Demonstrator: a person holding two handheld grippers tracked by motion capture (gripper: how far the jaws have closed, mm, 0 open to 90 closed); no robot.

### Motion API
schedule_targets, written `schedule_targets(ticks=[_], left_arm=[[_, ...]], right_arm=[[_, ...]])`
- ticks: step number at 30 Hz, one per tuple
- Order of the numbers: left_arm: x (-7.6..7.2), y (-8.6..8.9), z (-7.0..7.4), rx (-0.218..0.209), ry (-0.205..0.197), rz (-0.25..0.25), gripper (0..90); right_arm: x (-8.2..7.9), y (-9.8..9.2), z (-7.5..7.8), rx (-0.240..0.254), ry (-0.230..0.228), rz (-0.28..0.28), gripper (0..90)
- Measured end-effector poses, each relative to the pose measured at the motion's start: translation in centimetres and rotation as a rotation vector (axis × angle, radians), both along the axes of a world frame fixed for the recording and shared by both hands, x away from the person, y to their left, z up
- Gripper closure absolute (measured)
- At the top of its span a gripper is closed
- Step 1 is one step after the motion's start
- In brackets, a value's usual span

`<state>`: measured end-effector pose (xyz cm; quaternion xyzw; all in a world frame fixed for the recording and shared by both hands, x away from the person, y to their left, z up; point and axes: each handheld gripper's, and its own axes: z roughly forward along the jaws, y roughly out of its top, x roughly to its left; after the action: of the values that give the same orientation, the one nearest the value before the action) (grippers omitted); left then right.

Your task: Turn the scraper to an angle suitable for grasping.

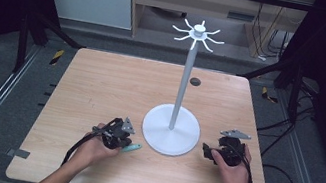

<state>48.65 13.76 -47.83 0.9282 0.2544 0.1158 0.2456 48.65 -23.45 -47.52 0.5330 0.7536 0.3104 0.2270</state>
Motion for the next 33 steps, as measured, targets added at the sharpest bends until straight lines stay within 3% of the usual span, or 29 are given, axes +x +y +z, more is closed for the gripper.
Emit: schedule_targets(ticks=[6, 11, 15, 20, 25, 30, 33], left_arm=[[-1.9, -0.8, 0.1, 0.015, 0.016, -0.085, 90.0], [-2.0, -0.9, 1.2, 0.024, -0.007, -0.102, 90.0], [-2.1, -1.1, 2.4, 0.041, -0.009, -0.147, 89.3], [-2.3, -2.0, 2.9, 0.106, 0.014, -0.214, 79.8], [-2.3, -2.9, 3.0, 0.177, 0.013, -0.234, 68.1], [-2.1, -3.5, 3.0, 0.204, 0.03, -0.242, 54.9], [-2.2, -4.3, 2.8, 0.267, 0.047, -0.268, 49.5]], right_arm=[[0.0, 0.0, 0.0, -0.003, -0.002, 0.002, 8.2], [-0.1, 0.0, 0.0, 0.001, -0.003, 0.001, 8.2], [0.0, -0.1, 0.0, 0.0, -0.004, 0.001, 8.2], [0.0, 0.0, 0.0, 0.001, -0.003, 0.002, 8.2], [0.0, -0.1, 0.0, 0.0, -0.004, 0.002, 8.2], [0.0, -0.1, 0.0, 0.002, -0.005, 0.004, 8.2], [0.0, -0.1, 0.0, 0.003, -0.005, 0.003, 8.2]])
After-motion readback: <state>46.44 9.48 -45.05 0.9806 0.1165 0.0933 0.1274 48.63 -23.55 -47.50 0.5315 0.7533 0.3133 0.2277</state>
